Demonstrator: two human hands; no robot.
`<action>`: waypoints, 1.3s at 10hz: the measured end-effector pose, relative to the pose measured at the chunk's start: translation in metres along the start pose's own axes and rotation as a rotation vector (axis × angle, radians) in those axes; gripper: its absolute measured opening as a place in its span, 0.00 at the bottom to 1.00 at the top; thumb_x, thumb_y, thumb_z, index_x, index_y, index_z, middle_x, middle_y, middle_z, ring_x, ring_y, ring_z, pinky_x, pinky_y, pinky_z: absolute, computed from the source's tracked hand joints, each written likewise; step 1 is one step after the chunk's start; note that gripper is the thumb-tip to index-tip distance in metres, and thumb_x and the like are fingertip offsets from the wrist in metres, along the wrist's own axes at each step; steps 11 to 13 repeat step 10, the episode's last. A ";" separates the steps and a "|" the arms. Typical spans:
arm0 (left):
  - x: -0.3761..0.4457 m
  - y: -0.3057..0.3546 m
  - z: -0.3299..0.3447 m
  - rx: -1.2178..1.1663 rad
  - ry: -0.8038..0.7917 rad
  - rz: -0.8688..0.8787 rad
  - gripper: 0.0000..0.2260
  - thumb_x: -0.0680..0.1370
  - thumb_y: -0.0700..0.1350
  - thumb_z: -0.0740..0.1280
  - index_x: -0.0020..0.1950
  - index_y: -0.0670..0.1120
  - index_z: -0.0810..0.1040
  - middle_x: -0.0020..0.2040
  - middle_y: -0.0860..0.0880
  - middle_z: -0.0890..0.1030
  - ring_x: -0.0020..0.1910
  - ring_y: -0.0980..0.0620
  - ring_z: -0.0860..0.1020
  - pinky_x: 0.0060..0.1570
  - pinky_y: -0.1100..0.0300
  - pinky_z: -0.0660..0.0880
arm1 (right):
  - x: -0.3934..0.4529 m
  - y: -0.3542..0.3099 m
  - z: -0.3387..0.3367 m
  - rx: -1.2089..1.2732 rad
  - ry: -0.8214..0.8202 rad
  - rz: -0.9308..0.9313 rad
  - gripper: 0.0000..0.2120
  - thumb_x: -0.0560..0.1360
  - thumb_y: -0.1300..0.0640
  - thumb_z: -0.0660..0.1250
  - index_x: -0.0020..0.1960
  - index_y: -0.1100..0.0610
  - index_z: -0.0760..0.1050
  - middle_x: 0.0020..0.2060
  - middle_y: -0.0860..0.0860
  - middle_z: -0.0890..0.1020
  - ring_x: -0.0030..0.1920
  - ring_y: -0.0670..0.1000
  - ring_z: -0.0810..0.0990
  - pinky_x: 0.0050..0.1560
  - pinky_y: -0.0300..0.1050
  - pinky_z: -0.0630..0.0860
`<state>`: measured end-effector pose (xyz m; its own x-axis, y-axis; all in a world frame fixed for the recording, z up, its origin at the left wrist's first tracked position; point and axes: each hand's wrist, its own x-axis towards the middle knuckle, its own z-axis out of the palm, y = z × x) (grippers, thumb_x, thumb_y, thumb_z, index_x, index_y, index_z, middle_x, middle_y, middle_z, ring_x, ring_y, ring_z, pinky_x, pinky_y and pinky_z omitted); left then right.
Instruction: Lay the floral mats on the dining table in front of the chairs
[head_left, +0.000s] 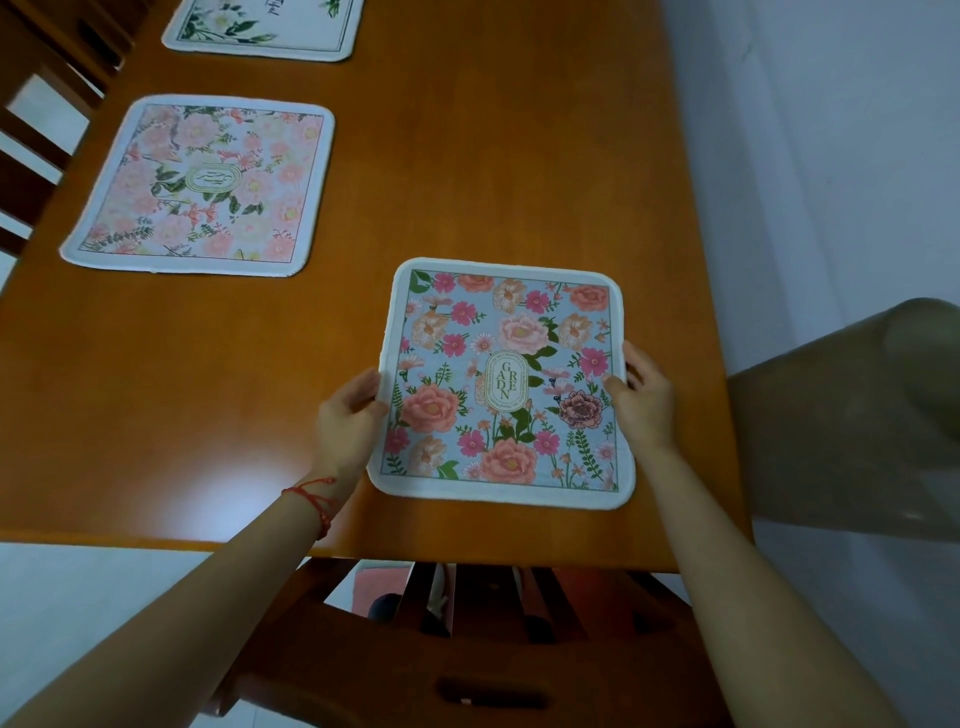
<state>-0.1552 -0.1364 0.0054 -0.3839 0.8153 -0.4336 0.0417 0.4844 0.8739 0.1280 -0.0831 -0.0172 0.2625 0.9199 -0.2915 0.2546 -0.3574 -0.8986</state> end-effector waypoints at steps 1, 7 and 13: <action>0.001 -0.002 -0.001 -0.001 0.002 -0.008 0.19 0.77 0.33 0.60 0.67 0.41 0.70 0.57 0.47 0.76 0.52 0.48 0.75 0.46 0.56 0.74 | 0.000 0.002 0.000 -0.015 -0.001 -0.005 0.24 0.75 0.69 0.62 0.70 0.59 0.66 0.65 0.54 0.73 0.52 0.42 0.75 0.36 0.26 0.75; -0.006 0.001 0.003 0.537 -0.202 0.407 0.19 0.77 0.44 0.65 0.67 0.44 0.70 0.66 0.43 0.72 0.65 0.44 0.68 0.63 0.45 0.68 | -0.005 -0.001 0.001 -0.297 0.039 -0.027 0.22 0.76 0.59 0.63 0.69 0.58 0.67 0.68 0.54 0.69 0.67 0.54 0.68 0.65 0.50 0.70; 0.007 0.036 0.012 1.134 -0.334 0.631 0.25 0.80 0.55 0.55 0.73 0.44 0.60 0.73 0.44 0.64 0.71 0.45 0.61 0.70 0.49 0.58 | -0.024 -0.024 -0.004 -0.607 -0.047 -0.143 0.20 0.77 0.55 0.62 0.67 0.60 0.69 0.67 0.57 0.69 0.69 0.59 0.63 0.69 0.56 0.62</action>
